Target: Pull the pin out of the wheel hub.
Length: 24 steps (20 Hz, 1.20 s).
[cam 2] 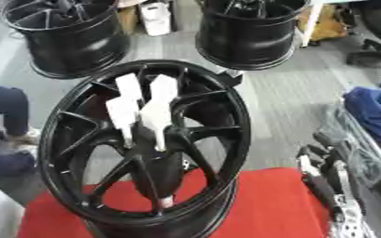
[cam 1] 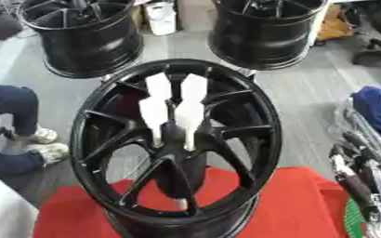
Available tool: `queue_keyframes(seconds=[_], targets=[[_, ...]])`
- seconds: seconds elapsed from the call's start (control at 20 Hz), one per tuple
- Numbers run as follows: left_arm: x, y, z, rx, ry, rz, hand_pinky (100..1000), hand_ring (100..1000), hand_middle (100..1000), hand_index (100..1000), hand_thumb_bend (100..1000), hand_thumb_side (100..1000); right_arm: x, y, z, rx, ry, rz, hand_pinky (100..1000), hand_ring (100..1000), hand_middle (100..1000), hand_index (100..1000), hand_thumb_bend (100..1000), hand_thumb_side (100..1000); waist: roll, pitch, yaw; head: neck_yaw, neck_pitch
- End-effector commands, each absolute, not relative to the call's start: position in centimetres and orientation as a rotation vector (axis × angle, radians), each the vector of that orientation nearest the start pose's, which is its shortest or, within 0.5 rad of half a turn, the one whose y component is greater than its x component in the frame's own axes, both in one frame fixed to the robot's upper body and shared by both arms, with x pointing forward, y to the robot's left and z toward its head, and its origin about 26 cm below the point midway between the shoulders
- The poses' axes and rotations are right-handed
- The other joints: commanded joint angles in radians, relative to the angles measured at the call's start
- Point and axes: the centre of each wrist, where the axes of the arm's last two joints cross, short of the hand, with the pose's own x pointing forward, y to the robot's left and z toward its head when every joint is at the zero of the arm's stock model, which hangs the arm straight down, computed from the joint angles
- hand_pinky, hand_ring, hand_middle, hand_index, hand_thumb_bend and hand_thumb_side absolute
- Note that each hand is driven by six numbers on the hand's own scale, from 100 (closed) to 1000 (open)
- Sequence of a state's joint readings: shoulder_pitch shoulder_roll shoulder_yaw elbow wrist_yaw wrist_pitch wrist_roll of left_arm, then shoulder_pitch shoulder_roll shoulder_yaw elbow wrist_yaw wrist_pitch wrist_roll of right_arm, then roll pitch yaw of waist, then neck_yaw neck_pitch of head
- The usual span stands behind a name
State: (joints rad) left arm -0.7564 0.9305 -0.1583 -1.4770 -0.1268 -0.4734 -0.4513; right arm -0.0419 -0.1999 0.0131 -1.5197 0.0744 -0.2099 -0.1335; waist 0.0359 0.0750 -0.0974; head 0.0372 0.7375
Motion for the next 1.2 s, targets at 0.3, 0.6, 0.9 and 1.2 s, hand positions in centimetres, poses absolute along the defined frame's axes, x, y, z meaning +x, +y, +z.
queue_keyframes(seconds=[0.3,0.6,0.9,1.2], targets=[[42.2,31.2,32.2,-0.688,2.108,2.688,837,789,787,871,667,495,28.5,-29.4,-0.3,-0.294,-1.779,0.172,755,872,1000,908,100,464,0.0,-0.022,0.001,-0.031,-0.007],[44.8,27.7,31.2,-0.563,1.906,2.805,837,786,799,869,665,459,28.5,-29.1,-0.3,-0.28,-1.777,0.18,755,872,1000,908,100,460,0.002,-0.021,-0.007,-0.04,-0.018],[46.5,26.1,28.5,-0.5,1.757,2.903,829,782,802,868,694,478,28.6,-29.0,-0.3,-0.278,-1.777,0.18,756,872,1000,909,100,456,0.005,-0.017,-0.022,-0.042,-0.025],[47.4,25.3,27.0,-0.481,1.666,2.944,819,763,793,869,710,495,28.6,-28.9,-0.3,-0.274,-1.778,0.182,756,871,1000,909,100,454,0.005,-0.014,-0.027,-0.046,-0.032]])
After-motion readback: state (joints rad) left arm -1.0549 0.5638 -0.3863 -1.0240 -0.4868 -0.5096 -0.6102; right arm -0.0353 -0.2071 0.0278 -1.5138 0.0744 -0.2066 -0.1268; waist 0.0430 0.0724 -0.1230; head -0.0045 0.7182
